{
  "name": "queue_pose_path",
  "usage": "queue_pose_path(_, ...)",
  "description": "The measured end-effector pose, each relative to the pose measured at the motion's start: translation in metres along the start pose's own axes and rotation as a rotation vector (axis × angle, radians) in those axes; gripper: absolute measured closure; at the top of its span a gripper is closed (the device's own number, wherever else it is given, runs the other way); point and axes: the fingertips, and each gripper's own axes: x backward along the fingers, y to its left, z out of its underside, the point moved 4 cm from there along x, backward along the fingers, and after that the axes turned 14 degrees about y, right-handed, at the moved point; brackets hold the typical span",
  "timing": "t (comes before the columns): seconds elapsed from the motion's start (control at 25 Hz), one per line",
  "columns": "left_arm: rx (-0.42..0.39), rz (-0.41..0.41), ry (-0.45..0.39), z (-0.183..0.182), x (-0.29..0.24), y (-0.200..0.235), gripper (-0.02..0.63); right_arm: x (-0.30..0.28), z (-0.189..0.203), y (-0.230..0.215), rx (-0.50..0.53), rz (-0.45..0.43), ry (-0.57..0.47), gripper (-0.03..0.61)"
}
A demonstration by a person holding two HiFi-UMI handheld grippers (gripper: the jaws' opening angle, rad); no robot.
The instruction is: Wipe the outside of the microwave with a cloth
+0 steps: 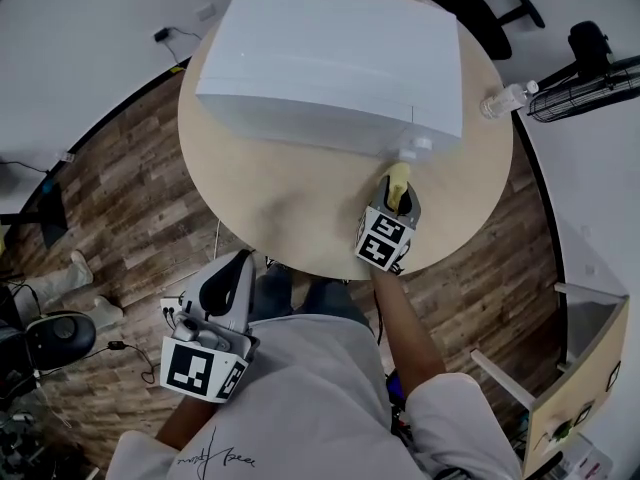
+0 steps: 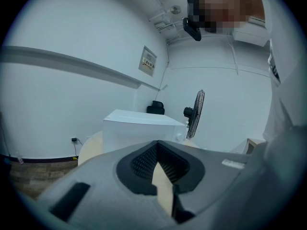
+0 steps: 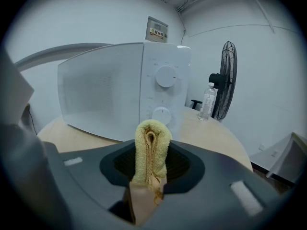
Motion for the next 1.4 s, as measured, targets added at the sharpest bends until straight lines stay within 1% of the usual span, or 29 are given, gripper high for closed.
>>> queue_pose_path(0.24, -0.002, -0.027, 0.014, -0.001, -0.007, -0.01, 0.614, -0.02, -0.002, -0.02, -0.032, 0.015, 0.014, 0.445)
queue_pose_path(0.48, 0.008, -0.063, 0.035, 0.004, -0.008, -0.007, 0.614, -0.032, -0.006, -0.016, -0.041, 0.007, 0.017, 0.446)
queue_pose_path(0.64, 0.024, -0.069, 0.039, 0.007, -0.008, -0.002, 0.614, -0.035, -0.005, 0.0, -0.064, -0.005, 0.019, 0.446)
queue_pose_path(0.8, 0.022, -0.068, 0.039, 0.006, -0.007, 0.007, 0.614, -0.037, -0.008, 0.021, -0.077, -0.023, 0.027, 0.446)
queue_pose_path(1.4, 0.053, -0.094, 0.04, 0.015, 0.02, 0.062, 0.614, -0.036, -0.011, 0.091, -0.076, -0.054, 0.034, 0.446)
